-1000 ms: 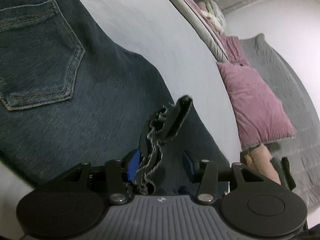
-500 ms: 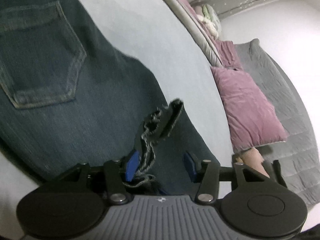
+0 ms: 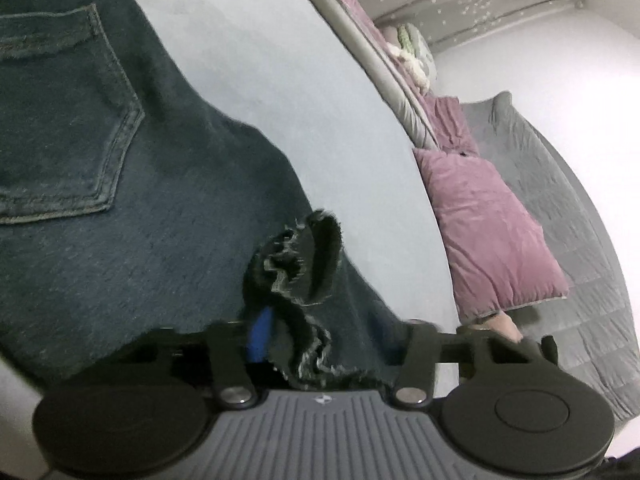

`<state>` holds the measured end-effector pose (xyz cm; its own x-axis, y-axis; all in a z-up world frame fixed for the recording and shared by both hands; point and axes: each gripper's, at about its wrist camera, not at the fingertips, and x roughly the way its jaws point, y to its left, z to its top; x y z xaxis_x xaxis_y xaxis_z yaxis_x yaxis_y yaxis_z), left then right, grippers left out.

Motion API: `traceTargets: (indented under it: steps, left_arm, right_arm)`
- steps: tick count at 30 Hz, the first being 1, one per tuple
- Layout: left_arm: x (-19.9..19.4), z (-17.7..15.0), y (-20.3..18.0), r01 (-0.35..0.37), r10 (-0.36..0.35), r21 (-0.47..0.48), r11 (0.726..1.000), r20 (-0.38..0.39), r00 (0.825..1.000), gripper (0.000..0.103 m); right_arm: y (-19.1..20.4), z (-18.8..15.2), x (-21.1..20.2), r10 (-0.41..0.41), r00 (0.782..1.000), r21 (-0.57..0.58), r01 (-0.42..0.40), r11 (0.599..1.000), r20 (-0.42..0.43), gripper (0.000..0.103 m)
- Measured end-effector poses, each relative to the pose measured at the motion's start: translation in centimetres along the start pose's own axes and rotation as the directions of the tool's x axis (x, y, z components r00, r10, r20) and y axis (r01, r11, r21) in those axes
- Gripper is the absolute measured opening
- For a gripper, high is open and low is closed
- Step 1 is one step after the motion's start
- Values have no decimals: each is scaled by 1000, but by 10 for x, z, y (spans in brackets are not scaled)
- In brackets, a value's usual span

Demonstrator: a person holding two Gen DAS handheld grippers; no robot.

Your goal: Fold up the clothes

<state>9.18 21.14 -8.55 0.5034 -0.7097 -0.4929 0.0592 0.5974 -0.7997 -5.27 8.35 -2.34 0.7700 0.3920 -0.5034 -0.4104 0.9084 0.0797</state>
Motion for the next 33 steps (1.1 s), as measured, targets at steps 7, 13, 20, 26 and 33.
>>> traceTargets:
  steps: [7, 13, 20, 26, 33]
  left_arm:
    - [-13, 9, -6, -14, 10, 54, 998, 69, 998, 9]
    - [-27, 18, 1, -82, 71, 93, 992, 121, 990, 9]
    - [-33, 31, 17, -164, 147, 101, 981, 157, 977, 9]
    - [-25, 31, 24, -243, 221, 143, 960, 152, 963, 9]
    - [-22, 26, 18, -304, 277, 191, 933, 156, 948, 13]
  right_arm:
    - [10, 8, 8, 5, 1000, -20, -5, 1000, 22, 14]
    - [25, 11, 28, 30, 999, -16, -29, 999, 15, 14]
    - [35, 7, 57, 65, 998, 25, -65, 998, 2, 14]
    - [28, -15, 79, 90, 995, 85, -86, 993, -42, 15]
    - [22, -10, 82, 99, 994, 84, -95, 992, -52, 19]
